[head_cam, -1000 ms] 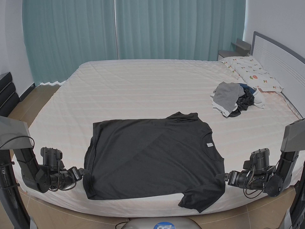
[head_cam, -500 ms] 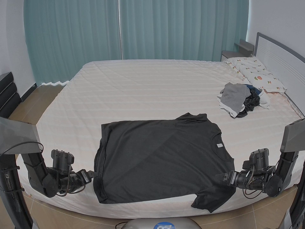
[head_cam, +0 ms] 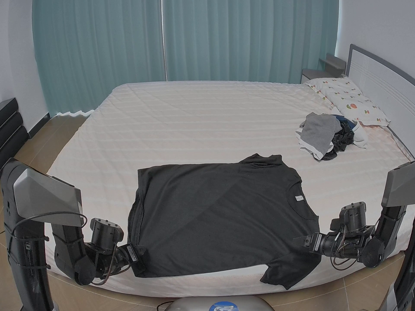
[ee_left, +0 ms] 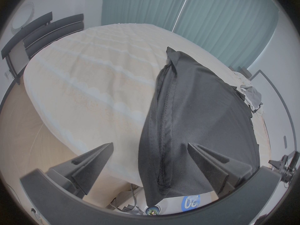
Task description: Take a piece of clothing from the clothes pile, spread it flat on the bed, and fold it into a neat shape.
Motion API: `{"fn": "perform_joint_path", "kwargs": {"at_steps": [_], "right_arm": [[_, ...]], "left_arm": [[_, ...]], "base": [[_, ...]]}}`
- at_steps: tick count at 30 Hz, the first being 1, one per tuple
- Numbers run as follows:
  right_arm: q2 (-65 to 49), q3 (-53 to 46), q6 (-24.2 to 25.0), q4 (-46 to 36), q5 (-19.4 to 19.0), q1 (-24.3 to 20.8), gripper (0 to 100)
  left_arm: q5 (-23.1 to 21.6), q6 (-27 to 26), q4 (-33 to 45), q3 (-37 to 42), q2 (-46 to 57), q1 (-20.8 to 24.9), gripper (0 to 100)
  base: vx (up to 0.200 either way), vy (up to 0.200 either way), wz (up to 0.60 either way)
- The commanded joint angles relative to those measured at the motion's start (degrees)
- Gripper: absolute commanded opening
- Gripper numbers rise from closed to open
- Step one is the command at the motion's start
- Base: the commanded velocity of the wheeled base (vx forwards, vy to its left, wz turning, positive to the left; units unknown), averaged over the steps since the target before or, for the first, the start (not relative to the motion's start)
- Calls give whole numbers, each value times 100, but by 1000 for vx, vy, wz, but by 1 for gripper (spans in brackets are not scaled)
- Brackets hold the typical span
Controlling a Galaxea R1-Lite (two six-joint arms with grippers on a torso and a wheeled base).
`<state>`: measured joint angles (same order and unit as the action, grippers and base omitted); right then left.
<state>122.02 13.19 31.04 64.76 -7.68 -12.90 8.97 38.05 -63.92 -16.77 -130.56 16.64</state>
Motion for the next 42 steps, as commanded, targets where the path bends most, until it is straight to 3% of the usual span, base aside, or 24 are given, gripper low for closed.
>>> {"fn": "perform_joint_path", "kwargs": {"at_steps": [1,11,14,27,31,38,42], "right_arm": [[24,-9,-10,2,-5,-2,100],[6,-62,-19,11,3,-73,100],[-11,-71,-19,2,12,-73,100],[-46,-89,-19,11,21,-55,100],[-20,-89,-36,2,65,-37,100],[-2,-89,-45,2,126,-46,100],[-20,-89,-45,2,126,-46,100]], "left_arm": [[105,-25,-385,254,-418,173,100],[395,-342,-473,359,-470,23,100],[781,-359,-429,368,-435,23,100],[1300,-825,-411,544,-418,-144,100],[1731,-1168,-429,719,-382,-205,100],[1766,-1300,-473,790,-382,-293,100],[1572,-1432,-482,825,-321,-521,100]], "base": [[0,0,0],[0,0,0],[0,0,0],[0,0,0],[0,0,0],[0,0,0],[0,0,0]]}}
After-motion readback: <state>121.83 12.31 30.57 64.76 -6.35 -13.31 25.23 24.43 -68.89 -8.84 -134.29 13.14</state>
